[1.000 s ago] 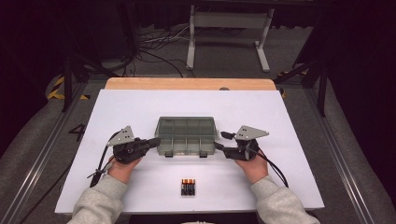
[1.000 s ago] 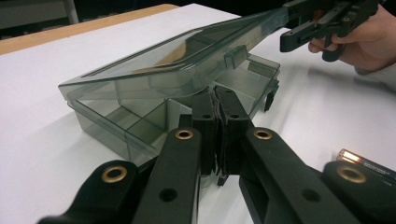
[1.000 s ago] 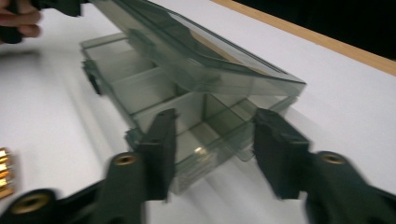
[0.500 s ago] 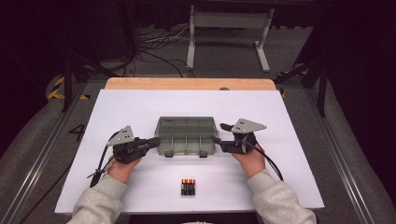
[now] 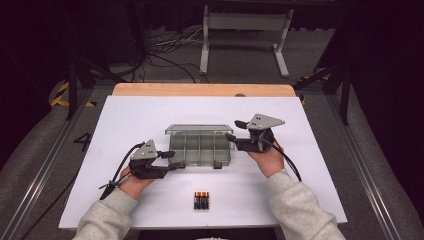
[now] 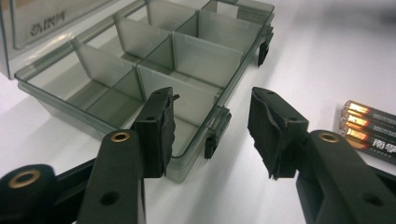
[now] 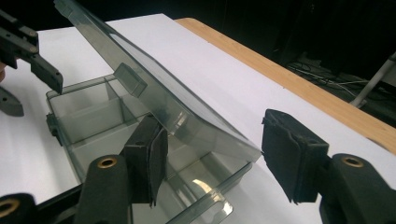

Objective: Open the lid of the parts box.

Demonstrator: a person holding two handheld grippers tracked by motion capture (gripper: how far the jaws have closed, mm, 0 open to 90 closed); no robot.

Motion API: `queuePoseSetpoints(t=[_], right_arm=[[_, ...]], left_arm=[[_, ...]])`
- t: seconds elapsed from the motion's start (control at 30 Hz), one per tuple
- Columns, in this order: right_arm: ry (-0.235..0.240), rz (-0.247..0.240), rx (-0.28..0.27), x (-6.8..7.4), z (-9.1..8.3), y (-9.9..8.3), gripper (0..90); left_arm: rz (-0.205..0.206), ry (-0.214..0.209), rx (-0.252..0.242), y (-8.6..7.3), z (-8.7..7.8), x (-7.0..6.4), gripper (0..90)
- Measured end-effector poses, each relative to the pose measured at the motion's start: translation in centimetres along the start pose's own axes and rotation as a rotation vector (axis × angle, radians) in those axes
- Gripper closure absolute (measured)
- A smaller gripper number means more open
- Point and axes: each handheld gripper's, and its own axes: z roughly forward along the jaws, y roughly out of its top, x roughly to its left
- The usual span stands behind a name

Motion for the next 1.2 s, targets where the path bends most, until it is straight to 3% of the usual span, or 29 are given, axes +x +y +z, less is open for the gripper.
queuePoseSetpoints(t=[0.23, 0.57, 0.87, 1.03, 1.2], right_arm=[[-0.008, -0.004, -0.003, -1.0, 0.5, 1.2, 42.3], [-0.019, 0.029, -0.025, -3.0, 1.4, 1.9, 43.2], [-0.024, 0.041, -0.016, -4.1, 2.8, 2.4, 46.9], [-0.027, 0.054, 0.012, -4.7, 3.8, 2.4, 49.7], [-0.033, 0.063, 0.024, -5.1, 4.6, 2.3, 52.3]], left_arm=[[0.004, 0.003, 0.019, -0.1, 0.1, 0.1, 48.3], [0.006, 0.0, 0.02, -0.1, 0.2, 0.0, 48.3], [0.017, 0.0, 0.019, -0.1, 0.3, 0.1, 48.0], [-0.011, -0.019, 0.005, -0.3, 0.3, 0.3, 46.9], [-0.009, -0.021, 0.005, -0.3, 0.4, 0.2, 45.9]])
